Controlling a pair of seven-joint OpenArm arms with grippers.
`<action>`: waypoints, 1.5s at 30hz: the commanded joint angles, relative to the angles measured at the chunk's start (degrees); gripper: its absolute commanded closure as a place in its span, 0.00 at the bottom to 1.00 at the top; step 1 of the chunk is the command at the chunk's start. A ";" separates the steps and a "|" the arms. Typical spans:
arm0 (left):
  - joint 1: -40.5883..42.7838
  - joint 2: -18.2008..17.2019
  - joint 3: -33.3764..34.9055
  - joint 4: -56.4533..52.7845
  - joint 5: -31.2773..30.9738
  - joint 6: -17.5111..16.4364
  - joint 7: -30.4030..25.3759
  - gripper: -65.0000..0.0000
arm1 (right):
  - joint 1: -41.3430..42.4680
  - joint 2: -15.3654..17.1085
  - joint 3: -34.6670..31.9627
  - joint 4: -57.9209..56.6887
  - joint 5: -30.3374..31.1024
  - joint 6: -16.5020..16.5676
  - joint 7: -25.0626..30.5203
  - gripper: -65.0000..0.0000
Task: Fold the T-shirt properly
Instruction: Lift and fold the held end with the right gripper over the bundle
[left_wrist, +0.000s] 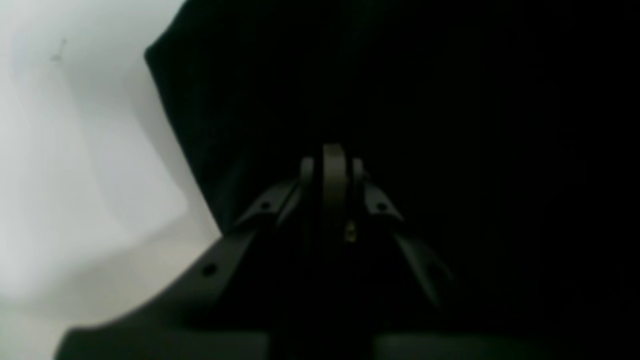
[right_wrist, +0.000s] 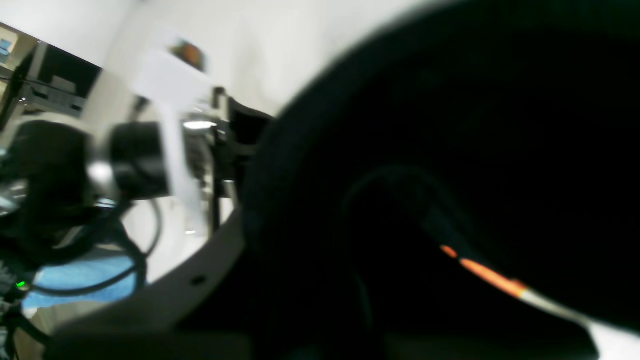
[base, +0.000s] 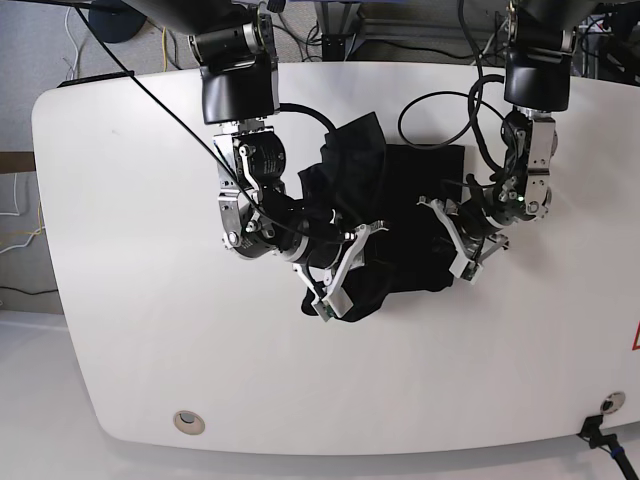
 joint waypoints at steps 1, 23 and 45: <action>0.24 -0.42 0.20 0.10 2.57 0.39 3.94 1.00 | 2.24 -0.42 -0.21 -0.74 1.70 0.57 1.64 1.00; 7.72 -0.68 -7.36 18.74 2.57 -1.81 6.75 1.00 | 3.47 -0.42 -0.30 -1.18 1.17 0.57 1.73 0.83; 10.71 -0.77 -8.77 12.32 2.57 -4.45 6.75 1.00 | 5.23 -0.42 -19.02 -1.26 1.09 -5.76 4.28 0.39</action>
